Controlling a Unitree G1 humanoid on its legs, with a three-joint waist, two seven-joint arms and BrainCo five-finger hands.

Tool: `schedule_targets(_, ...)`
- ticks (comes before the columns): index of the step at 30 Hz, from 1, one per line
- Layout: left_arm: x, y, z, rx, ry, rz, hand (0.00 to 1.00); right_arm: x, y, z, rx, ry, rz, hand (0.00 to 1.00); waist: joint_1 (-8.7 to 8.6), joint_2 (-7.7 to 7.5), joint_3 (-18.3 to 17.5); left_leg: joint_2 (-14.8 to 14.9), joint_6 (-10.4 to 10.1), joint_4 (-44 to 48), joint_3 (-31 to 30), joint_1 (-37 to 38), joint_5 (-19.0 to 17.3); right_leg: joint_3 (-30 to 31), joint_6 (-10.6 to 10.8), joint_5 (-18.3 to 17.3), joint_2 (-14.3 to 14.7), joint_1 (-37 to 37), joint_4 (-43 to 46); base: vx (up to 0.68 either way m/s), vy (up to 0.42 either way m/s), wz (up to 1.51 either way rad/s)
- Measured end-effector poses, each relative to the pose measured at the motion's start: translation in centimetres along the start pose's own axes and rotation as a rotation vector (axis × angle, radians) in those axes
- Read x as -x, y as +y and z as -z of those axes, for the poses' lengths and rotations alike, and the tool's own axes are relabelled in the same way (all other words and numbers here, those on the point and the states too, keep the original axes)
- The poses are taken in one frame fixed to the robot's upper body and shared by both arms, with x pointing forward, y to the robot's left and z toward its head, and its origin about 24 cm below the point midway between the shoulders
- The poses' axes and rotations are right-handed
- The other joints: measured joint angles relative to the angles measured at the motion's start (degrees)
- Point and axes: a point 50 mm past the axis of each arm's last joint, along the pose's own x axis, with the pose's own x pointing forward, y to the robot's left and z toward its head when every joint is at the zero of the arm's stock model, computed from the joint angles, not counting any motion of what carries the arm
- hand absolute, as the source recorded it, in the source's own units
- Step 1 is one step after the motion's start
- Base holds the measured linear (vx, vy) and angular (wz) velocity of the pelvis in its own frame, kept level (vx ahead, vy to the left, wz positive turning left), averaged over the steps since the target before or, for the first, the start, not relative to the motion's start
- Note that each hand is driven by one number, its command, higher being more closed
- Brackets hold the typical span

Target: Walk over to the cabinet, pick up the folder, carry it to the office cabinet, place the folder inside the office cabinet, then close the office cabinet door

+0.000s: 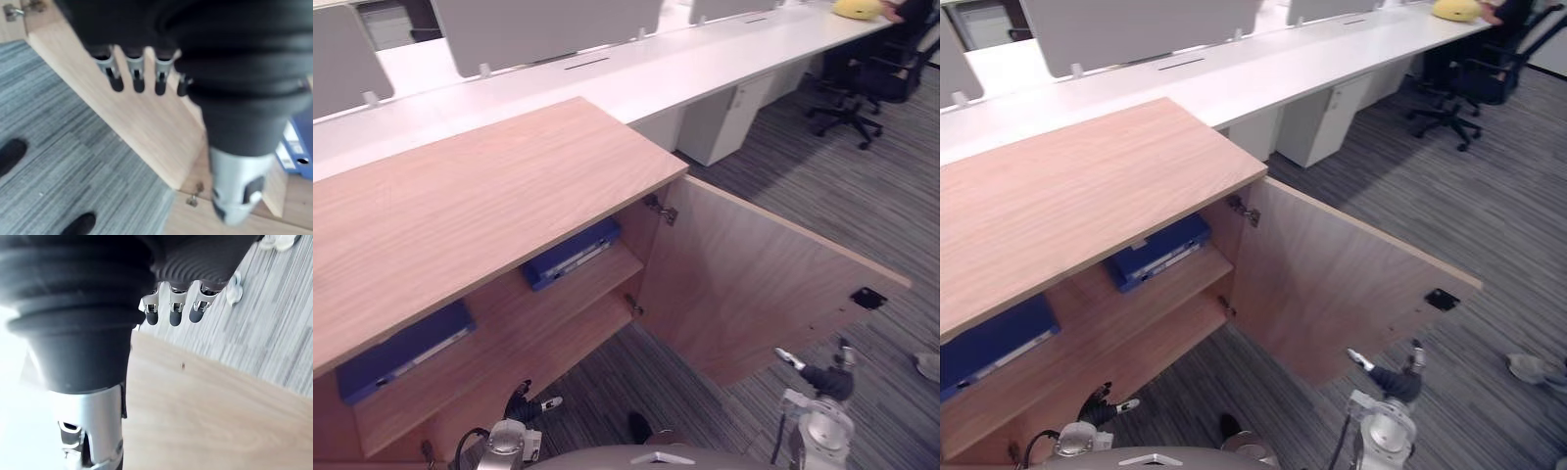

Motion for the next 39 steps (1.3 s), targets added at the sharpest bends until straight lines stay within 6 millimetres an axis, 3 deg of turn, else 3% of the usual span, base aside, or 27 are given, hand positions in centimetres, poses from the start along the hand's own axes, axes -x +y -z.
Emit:
schedule_targets(4,-0.4,-0.3,-1.1,0.002,-0.029,0.008,0.00,-0.2,-2.1,0.3,-0.086,0.022,0.135,0.00,-1.86,0.49,0.0,-0.1,0.6,0.0,2.1,0.5,-0.4,2.4,0.1,0.2,0.6,-0.6,0.2,0.03,-0.054,-0.34)
schedule_targets(10,-0.5,-1.6,-2.5,0.023,-0.071,0.039,0.00,-1.2,-4.0,-0.4,-0.232,0.013,0.290,0.00,-2.66,2.40,1.0,-0.7,0.3,0.0,3.3,0.4,-1.7,4.1,0.5,-0.1,0.7,-2.2,1.6,-0.01,-0.068,-0.17)
schedule_targets(15,-0.4,-2.2,-3.0,0.032,-0.091,0.068,0.00,-4.0,-3.6,-2.1,-0.266,-0.032,0.261,0.00,-2.87,4.31,2.1,-1.3,0.4,0.0,3.1,-0.4,-1.8,4.0,1.0,-0.4,0.1,-2.9,1.8,0.00,-0.070,0.02)
schedule_targets(21,-0.2,-2.8,-2.7,0.007,-0.092,0.104,0.00,-7.8,-2.9,-6.0,-0.215,-0.144,0.138,0.00,-2.81,7.39,3.1,-1.8,0.9,0.0,2.7,-2.2,-1.7,3.7,1.4,-0.5,-0.5,-4.4,1.5,0.02,-0.068,0.03)
schedule_targets(25,0.0,-2.8,-2.2,-0.046,-0.094,0.120,0.00,-9.2,-2.1,-8.5,-0.129,-0.217,0.025,0.00,-3.03,7.68,3.5,-1.8,0.8,0.0,2.4,-3.1,-1.8,3.0,1.0,-0.9,-0.8,-5.1,0.4,0.01,-0.081,0.04)
schedule_targets(30,-0.1,-2.1,-2.2,-0.082,-0.102,0.115,0.00,-10.3,-1.5,-9.6,-0.069,-0.234,-0.041,0.00,-3.34,7.61,5.3,-1.2,1.6,3.7,1.4,-5.5,-2.9,2.0,1.4,-0.4,-1.4,-5.5,-0.4,0.04,-0.091,0.07)
schedule_targets(39,-0.3,-2.2,-3.3,-0.112,-0.152,0.129,0.00,-11.4,0.9,-12.0,0.075,-0.303,-0.137,0.00,-3.33,9.10,7.8,-0.7,2.1,6.9,-2.1,-9.1,-4.6,0.7,2.1,0.8,-1.8,-7.8,-0.3,0.03,-0.083,-0.03)
